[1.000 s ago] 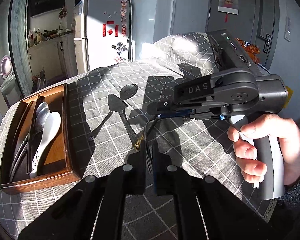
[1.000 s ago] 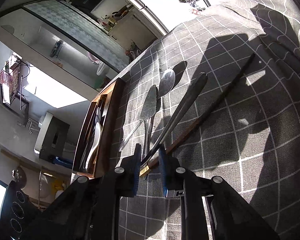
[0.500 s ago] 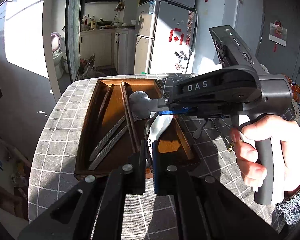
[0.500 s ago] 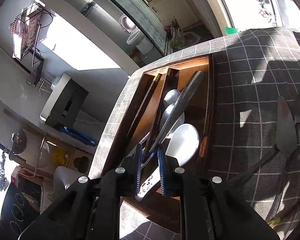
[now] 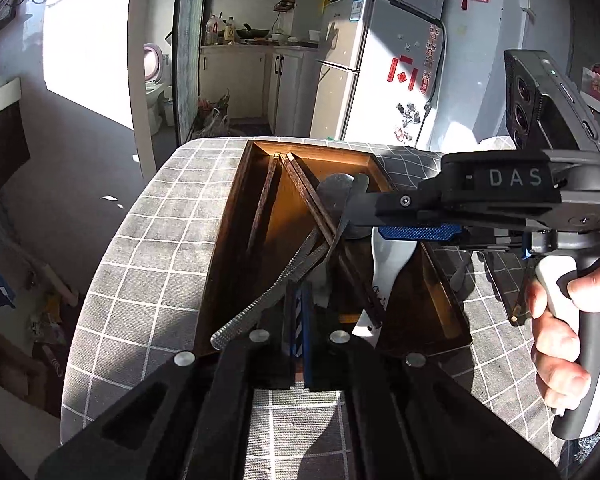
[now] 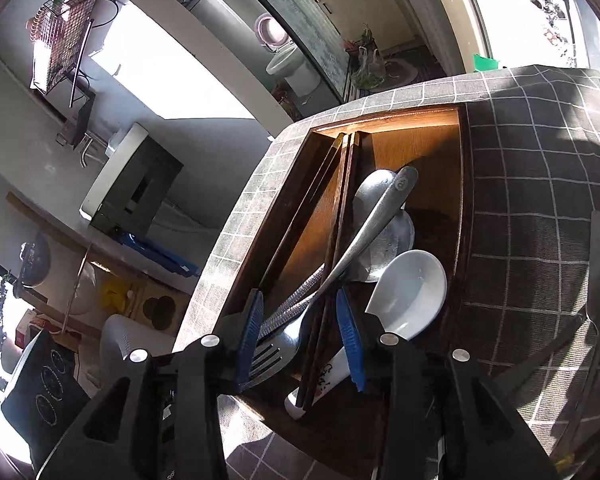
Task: Organize utensils
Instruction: 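Move the right tool back over the pile toward the cake server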
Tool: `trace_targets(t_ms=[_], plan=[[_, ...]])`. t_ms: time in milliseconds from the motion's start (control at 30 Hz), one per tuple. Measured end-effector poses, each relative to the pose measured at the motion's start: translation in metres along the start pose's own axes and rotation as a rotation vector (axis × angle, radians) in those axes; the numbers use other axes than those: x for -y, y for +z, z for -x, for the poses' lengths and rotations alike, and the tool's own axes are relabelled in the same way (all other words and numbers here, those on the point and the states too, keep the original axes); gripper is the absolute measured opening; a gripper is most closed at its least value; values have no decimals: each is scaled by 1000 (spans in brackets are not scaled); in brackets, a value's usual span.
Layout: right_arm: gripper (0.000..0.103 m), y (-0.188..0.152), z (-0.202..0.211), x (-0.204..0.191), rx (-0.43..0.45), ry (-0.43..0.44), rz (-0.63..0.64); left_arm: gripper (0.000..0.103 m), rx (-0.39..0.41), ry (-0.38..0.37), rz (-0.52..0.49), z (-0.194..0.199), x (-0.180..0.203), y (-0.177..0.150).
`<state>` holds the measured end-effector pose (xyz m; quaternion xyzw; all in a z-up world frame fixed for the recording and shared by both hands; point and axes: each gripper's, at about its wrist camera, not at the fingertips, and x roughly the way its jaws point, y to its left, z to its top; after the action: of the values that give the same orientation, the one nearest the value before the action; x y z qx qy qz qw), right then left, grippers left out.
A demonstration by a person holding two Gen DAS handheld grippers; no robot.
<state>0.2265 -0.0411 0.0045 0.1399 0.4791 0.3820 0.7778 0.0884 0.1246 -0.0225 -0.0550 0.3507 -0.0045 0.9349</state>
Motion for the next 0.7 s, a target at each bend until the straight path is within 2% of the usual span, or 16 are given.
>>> trace_targets(t_ms=[100,133,167,200,233,300,333,400,533,700], plan=[[59,-2,34,5,61,15,22,3,-4,11,-7,-3,1,1],[61,-4,46,10,83,17,27,9,-4,7,-9,-2,1,1],[65,-5,58,15,102,12,34,19,3,-9,-9,0,2,1],[68,-6,70,21,119,-2,44,46,23,-23,-10,4,3,1],[71,-8,81,28,132,-23,54,61,38,-20,-17,8,6,0],[76,-12,99,46,156,-58,63,70,41,-29,-37,12,14,1],[77,-13,108,56,170,-78,61,80,41,-49,-42,12,17,3],[79,-15,122,79,199,-119,48,90,51,-67,-63,14,27,6],[82,-14,152,122,283,-210,-3,95,77,-121,-112,10,56,13],[87,-11,178,162,366,-241,-58,96,81,-174,-168,-4,97,20]])
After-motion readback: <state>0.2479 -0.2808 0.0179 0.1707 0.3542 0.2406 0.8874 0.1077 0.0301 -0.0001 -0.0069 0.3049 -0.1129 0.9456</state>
